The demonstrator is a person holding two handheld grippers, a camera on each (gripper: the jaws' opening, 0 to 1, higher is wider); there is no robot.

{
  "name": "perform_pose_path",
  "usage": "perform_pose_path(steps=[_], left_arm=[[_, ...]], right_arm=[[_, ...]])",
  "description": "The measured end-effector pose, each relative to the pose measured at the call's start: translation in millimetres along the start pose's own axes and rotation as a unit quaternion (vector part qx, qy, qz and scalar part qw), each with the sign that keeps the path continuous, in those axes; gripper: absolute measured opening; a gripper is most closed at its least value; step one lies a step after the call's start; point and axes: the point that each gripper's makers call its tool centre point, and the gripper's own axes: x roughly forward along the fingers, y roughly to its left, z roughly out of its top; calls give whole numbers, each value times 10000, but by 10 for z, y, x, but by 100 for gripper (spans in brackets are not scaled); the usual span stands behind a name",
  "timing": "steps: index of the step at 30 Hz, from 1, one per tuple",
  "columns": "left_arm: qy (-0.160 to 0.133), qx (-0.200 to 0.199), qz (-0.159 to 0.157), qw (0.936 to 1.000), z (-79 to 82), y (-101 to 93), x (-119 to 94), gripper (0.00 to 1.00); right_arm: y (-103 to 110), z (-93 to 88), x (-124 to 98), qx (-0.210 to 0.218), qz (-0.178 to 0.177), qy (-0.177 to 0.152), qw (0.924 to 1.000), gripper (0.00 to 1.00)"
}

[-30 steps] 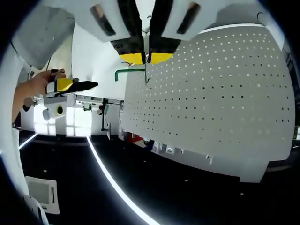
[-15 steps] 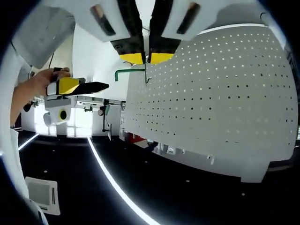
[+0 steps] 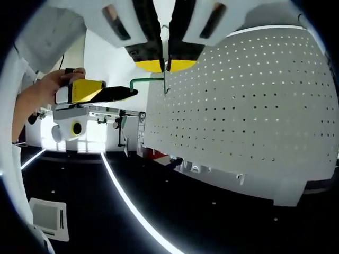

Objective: Insert the hook assembly into the mounting plate slot until the hook locks in place.

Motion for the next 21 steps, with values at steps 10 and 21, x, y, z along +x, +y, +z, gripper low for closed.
perform_pose_path(steps=[10,21], left_arm=[[-55,-10,-49,10000,47,-48,32,2],[-93,-43,-91,9999,55,-106,54,2]], right_arm=[[34,-4,74,89,5,-36,10000,55],[114,1,178,252,150,-76,9995,46]])
